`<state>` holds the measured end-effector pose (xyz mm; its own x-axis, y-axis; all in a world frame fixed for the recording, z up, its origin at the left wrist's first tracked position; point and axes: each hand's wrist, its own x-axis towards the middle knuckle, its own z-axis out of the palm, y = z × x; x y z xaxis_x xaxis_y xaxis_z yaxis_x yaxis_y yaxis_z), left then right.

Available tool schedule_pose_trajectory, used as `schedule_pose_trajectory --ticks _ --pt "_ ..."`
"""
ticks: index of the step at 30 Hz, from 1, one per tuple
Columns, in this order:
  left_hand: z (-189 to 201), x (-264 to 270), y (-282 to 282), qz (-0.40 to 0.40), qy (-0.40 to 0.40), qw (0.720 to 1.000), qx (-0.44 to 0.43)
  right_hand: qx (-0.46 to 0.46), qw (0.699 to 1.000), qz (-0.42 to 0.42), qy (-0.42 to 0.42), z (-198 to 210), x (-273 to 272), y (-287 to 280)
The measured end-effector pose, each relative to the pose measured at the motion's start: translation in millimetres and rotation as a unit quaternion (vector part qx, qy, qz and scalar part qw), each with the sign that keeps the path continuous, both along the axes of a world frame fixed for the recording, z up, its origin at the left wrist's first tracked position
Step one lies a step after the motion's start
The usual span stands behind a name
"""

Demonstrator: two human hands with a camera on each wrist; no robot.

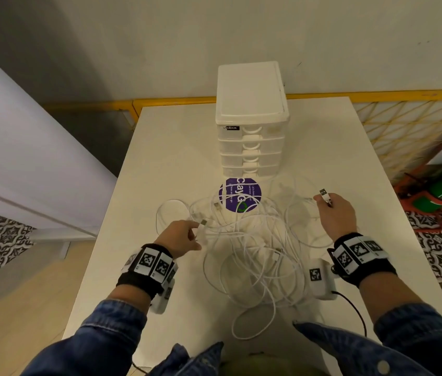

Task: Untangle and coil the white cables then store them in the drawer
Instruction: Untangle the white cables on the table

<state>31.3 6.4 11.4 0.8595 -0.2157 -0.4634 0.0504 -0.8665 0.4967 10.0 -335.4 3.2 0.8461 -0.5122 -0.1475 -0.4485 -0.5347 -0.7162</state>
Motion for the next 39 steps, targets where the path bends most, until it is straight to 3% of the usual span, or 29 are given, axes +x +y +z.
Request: schedule_pose_trajectory --ticks 4,8,14,19,23,26,30,33,39 --pt "-1 -1 1 0.031 -0.108 0.994 -0.007 0.004 1.0 0.014 -0.001 3 -1 6" --pt "-9 -9 1 -0.023 -0.235 0.959 0.157 0.041 0.997 0.064 -0.021 5 -6 13" --pt "-16 -16 -1 0.044 -0.144 0.959 0.239 0.108 0.966 0.236 -0.02 14 -18 38" --pt "-29 -23 -8 0.034 -0.106 0.977 0.18 -0.03 0.944 0.315 0.097 2 -26 49" --pt "-32 -23 -10 0.034 -0.074 0.989 0.126 -0.134 0.913 0.325 0.208 -8 -36 62" --pt "-31 -25 -11 0.018 -0.056 0.992 0.114 -0.199 0.891 0.327 0.243 -13 -43 71" --pt "-30 -33 -13 -0.02 -0.035 0.995 0.093 -0.218 0.885 0.319 0.258 -9 -44 78" --pt "-30 -39 -12 -0.056 -0.021 0.99 0.129 -0.239 0.878 0.322 0.262 -8 -45 85" --pt "-13 -34 4 -0.011 -0.049 0.998 0.041 -0.234 0.881 0.3 0.28 -8 -47 87"
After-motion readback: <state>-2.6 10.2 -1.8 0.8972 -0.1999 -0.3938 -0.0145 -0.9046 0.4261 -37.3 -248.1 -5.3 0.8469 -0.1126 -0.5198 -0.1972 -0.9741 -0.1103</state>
